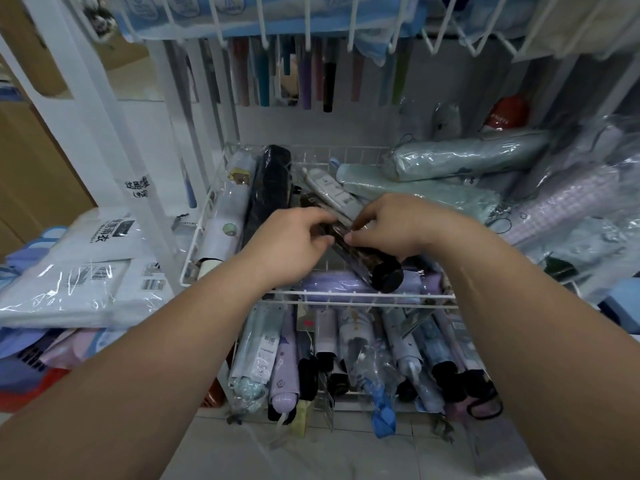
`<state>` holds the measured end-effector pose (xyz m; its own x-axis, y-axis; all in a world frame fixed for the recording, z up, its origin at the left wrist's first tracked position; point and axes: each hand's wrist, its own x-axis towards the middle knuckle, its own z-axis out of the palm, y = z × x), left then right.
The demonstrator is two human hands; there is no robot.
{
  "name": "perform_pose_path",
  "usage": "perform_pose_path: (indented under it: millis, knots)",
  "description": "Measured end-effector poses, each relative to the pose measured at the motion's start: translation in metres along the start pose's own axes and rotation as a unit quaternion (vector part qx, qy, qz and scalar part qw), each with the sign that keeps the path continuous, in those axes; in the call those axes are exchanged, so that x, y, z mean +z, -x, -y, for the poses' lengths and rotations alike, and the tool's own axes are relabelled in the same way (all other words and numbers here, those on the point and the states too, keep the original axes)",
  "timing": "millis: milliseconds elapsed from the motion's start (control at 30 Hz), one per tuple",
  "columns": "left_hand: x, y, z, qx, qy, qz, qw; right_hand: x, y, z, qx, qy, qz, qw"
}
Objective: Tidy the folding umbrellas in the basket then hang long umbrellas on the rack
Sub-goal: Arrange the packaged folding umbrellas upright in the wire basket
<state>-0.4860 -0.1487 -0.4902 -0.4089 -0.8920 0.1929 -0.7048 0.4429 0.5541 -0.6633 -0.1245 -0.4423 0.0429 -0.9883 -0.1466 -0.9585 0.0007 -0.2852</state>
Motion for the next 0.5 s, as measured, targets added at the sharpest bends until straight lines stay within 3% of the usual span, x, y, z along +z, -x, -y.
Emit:
perform_pose_path:
  millis: [167,300,367,500]
  knots:
    - [0.013,-0.004,0.0,-0.048,0.12,0.039,0.991,0.004,0.001,-0.008,0.005,-0.119,-0.018,0.993]
    - [0.014,-0.004,-0.004,-0.098,0.191,0.023,0.976,0.017,0.003,-0.001,-0.01,-0.346,0.029,0.938]
    - [0.011,-0.003,-0.006,-0.119,0.216,0.019,0.969,0.02,-0.002,-0.001,-0.045,-0.301,0.017,0.952]
    - [-0.001,0.003,-0.009,-0.145,0.189,0.025,0.971,0.019,-0.005,-0.02,-0.093,-0.107,0.013,0.99]
